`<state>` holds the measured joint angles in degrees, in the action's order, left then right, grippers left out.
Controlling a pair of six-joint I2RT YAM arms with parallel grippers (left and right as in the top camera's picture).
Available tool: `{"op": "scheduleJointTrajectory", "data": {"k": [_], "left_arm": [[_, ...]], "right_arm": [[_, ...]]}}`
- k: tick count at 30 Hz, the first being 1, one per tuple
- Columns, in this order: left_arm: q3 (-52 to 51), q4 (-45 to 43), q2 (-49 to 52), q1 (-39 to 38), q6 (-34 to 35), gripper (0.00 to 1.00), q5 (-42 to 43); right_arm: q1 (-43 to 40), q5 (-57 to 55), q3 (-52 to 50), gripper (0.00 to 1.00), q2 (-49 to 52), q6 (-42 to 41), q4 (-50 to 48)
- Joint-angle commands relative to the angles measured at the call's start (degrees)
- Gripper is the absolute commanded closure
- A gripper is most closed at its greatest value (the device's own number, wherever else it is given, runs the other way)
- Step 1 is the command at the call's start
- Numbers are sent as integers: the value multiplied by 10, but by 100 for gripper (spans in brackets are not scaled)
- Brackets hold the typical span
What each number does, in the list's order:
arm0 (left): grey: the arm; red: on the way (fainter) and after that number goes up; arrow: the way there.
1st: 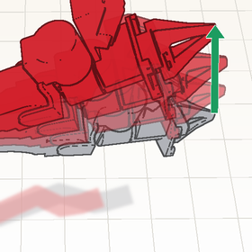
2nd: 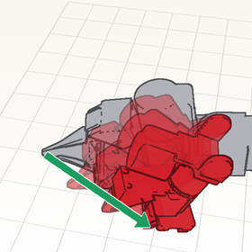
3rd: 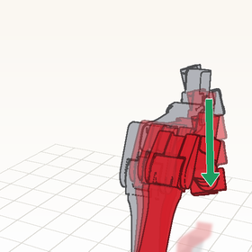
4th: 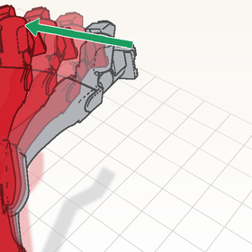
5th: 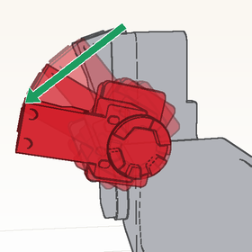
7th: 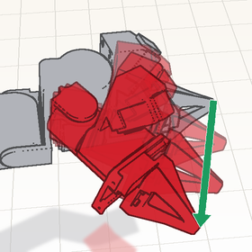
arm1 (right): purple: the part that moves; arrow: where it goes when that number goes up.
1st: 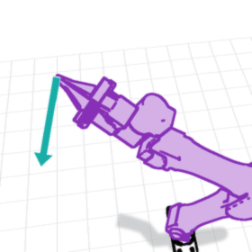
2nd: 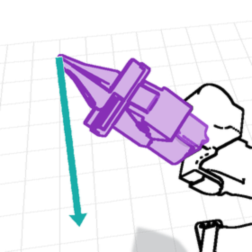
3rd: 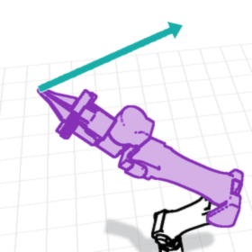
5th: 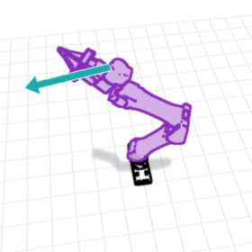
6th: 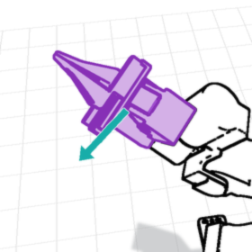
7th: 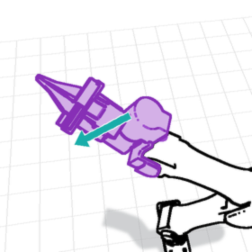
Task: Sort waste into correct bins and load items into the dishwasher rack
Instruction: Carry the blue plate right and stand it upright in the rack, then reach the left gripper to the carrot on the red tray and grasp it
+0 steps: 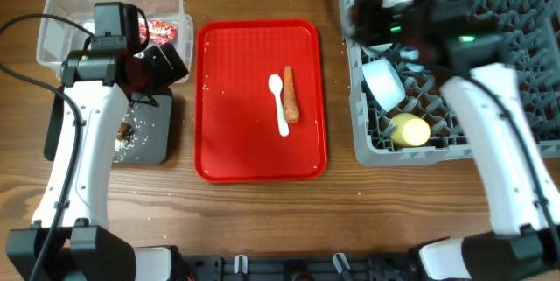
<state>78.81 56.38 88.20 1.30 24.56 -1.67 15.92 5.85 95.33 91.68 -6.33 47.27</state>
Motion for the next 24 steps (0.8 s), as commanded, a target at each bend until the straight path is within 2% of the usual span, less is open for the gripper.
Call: {"op": "scheduleJointTrajectory", "data": {"k": [1, 4, 8, 11, 14, 18, 20, 24], "left_arm": [[-2, -7, -1, 5, 4, 0, -3], [-2, -31, -1, 5, 4, 0, 36], [-2, -41, -1, 4, 3, 0, 75], [-2, -63, 3, -23, 8, 18, 138], [-2, -94, 24, -90, 50, 19, 129], [-2, -117, 92, -217, 145, 19, 35], [-2, -134, 130, -265, 181, 19, 12], [-2, -196, 195, -322, 196, 20, 5]], "right_arm": [[64, 14, -3, 24, 56, -33, 8], [72, 12, -3, 23, 71, -58, 8], [32, -5, 3, 21, 24, -57, 10], [-28, -34, 3, 18, -37, -57, 19], [-97, -35, 3, 16, -82, -57, 32], [-167, -35, 3, 16, -102, -57, 67], [-176, -35, 3, 16, -101, -55, 81], [-176, -35, 3, 16, -101, -52, 89]]}}
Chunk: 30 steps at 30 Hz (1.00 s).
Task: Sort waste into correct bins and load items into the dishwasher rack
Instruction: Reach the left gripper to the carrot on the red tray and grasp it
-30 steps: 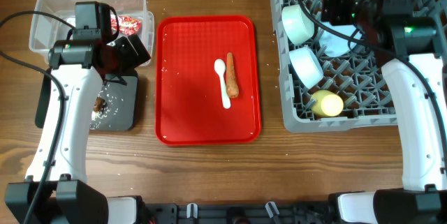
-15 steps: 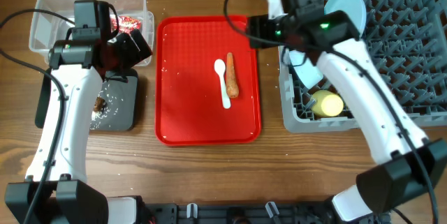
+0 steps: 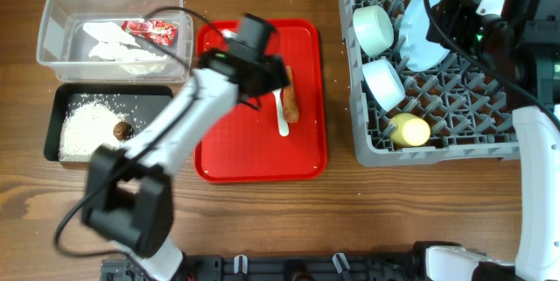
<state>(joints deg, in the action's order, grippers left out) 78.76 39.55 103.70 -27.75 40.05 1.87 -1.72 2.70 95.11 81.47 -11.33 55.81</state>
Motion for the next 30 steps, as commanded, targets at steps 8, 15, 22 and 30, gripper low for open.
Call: {"op": "scheduleJointTrajectory", "data": {"k": [8, 15, 22, 30], "left_arm": [[-2, -108, 135, -62, 39, 33, -48], [-2, -133, 153, -64, 37, 50, -48], [-2, -124, 153, -75, 24, 85, -50], [36, -16, 104, -50, 21, 96, -50]], "right_arm": [[1, -3, 5, 16, 1, 7, 21], [1, -3, 5, 16, 2, 9, 21], [1, -3, 4, 16, 6, 9, 21], [1, -3, 4, 15, 6, 21, 19]]}}
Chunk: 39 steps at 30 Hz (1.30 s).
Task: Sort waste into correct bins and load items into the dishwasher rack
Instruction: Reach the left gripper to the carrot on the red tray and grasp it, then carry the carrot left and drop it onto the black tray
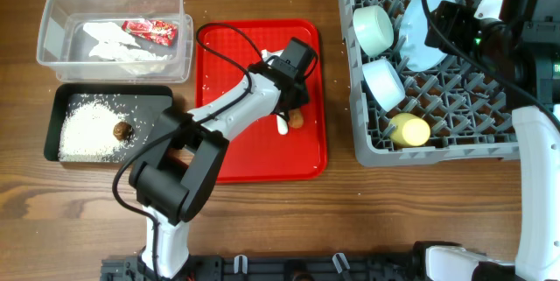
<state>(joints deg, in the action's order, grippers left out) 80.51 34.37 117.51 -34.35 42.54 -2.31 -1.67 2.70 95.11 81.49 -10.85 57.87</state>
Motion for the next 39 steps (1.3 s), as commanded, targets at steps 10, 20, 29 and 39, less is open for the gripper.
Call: {"op": "scheduleJointTrajectory", "data": {"k": [10, 20, 29, 39], "left_arm": [[51, 222, -211, 123, -20, 96, -9], [20, 316, -268, 417, 7, 96, -76], [-160, 119, -191, 473, 116, 92, -75], [-196, 80, -180, 474, 129, 24, -78]], "right_arm": [[0, -3, 4, 15, 6, 18, -2], [0, -3, 4, 15, 6, 18, -6], [0, -3, 4, 15, 6, 17, -2], [2, -1, 4, 15, 6, 19, -1]]}}
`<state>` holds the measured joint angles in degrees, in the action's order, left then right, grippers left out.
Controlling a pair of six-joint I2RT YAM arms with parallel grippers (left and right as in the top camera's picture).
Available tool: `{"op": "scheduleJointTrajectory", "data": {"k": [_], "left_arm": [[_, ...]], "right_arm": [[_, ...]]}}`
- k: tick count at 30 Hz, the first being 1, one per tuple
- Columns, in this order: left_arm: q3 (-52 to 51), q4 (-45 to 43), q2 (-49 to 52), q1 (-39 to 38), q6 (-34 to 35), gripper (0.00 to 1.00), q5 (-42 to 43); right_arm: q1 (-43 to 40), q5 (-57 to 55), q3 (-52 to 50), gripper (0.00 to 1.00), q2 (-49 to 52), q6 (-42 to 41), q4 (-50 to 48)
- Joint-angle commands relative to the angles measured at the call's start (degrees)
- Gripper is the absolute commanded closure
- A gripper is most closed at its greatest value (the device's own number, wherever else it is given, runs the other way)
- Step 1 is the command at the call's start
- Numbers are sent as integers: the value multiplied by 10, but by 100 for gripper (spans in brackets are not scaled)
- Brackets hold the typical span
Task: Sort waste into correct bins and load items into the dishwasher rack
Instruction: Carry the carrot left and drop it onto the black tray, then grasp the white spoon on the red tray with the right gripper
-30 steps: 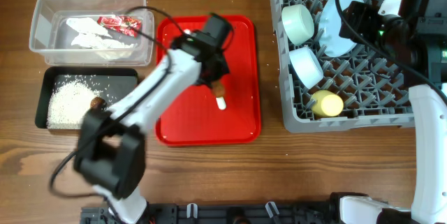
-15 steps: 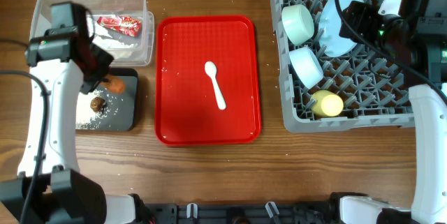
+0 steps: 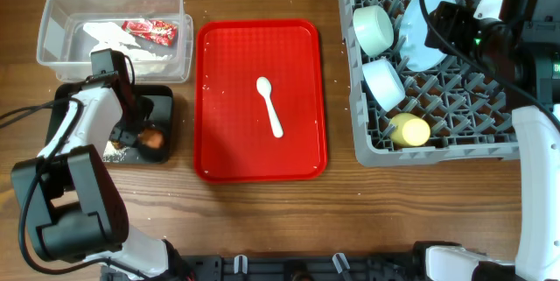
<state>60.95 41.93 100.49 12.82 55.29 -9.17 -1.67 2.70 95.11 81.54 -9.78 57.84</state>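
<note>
My left gripper reaches down into the black bin at the left, and appears shut on an orange-brown food stick at its tip. A white spoon lies alone on the red tray. At the right, the grey dishwasher rack holds a pale blue plate, two white bowls and a yellow cup. My right gripper hovers at the plate's upper edge; its jaws are not visible.
A clear plastic bin behind the black bin holds white paper and a red wrapper. White grains lie in the black bin under my left arm. Bare wood table runs along the front.
My left gripper was on the food stick beside the spoon on the red tray; now it is over the black bin with the stick. The spoon has shifted slightly left and turned. The right arm is unmoved.
At first my left arm was over the bins and my right arm low over the rack's left part. Then the blue plate stood in the rack and the left gripper reached the tray. It closed in on the food stick, which is now in the black bin.
</note>
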Motion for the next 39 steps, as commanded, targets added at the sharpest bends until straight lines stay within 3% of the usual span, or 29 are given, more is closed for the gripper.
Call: {"op": "scheduleJointTrajectory", "data": {"k": [1, 4, 8, 12, 19, 26, 32, 35, 39], "left_arm": [[3, 8, -18, 2, -16, 22, -10], [32, 45, -64, 2, -62, 15, -5], [61, 90, -159, -20, -134, 16, 61], [61, 87, -210, -92, -157, 15, 71], [60, 78, -177, -195, -156, 16, 61], [60, 71, -105, -204, -143, 16, 61], [60, 65, -75, -204, -144, 12, 61], [60, 65, -75, -204, -144, 1, 61], [60, 66, -75, -204, -144, 0, 61]], "right_arm": [[2, 0, 4, 15, 5, 9, -1], [16, 21, 4, 16, 5, 38, -2], [82, 21, 4, 18, 11, 32, -24], [172, 26, 4, 18, 57, 5, -53], [290, 113, 4, 18, 246, -9, -121], [349, 119, 4, 21, 394, -4, -181], [362, 99, 4, 29, 462, 23, -217], [366, 67, 4, 30, 490, 21, -220], [366, 63, 2, 36, 507, 8, -227]]}}
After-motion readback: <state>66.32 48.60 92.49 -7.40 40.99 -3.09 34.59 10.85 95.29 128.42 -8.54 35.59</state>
